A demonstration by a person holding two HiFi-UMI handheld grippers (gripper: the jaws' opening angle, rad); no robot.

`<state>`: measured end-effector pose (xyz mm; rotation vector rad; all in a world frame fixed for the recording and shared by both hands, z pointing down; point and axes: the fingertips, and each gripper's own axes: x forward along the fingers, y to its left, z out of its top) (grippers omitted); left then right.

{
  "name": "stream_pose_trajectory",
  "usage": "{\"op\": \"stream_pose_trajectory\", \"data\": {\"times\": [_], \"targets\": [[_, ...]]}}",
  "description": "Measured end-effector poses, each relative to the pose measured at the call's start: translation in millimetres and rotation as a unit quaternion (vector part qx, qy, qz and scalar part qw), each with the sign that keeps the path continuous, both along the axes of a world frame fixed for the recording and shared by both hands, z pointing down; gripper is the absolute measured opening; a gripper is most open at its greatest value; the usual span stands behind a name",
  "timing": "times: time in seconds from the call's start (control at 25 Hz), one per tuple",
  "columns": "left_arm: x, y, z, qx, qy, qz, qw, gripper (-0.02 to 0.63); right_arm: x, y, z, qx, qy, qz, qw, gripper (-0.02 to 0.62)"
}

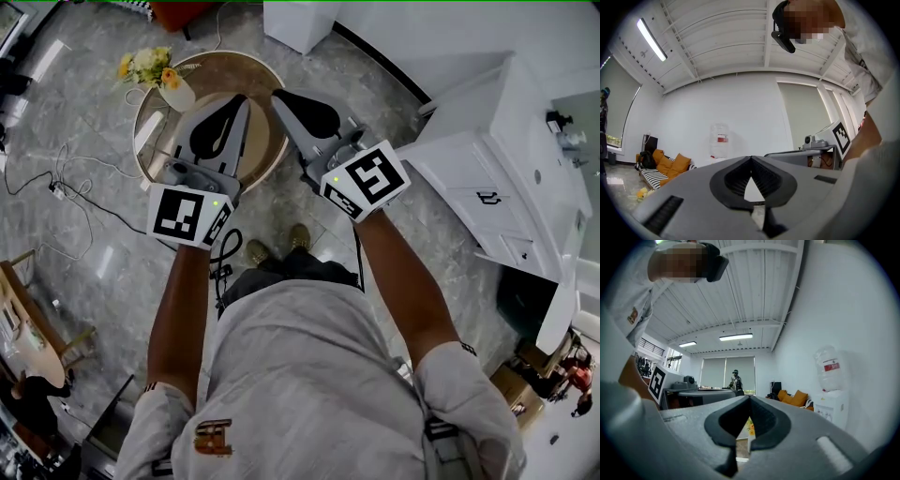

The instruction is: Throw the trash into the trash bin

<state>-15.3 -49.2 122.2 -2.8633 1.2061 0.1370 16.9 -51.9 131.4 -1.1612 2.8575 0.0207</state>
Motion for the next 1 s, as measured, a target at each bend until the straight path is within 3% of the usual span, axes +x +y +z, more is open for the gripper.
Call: {"op": "stream_pose_trajectory", "data": {"times": [1.0], "targets": [[-17.0,27.4,-8.7,0.003,0.007,-0.002,1.0,-0.002,-17.4,26.9,-4.5,0.007,0.009,-0.006,1.0,0.0]]}}
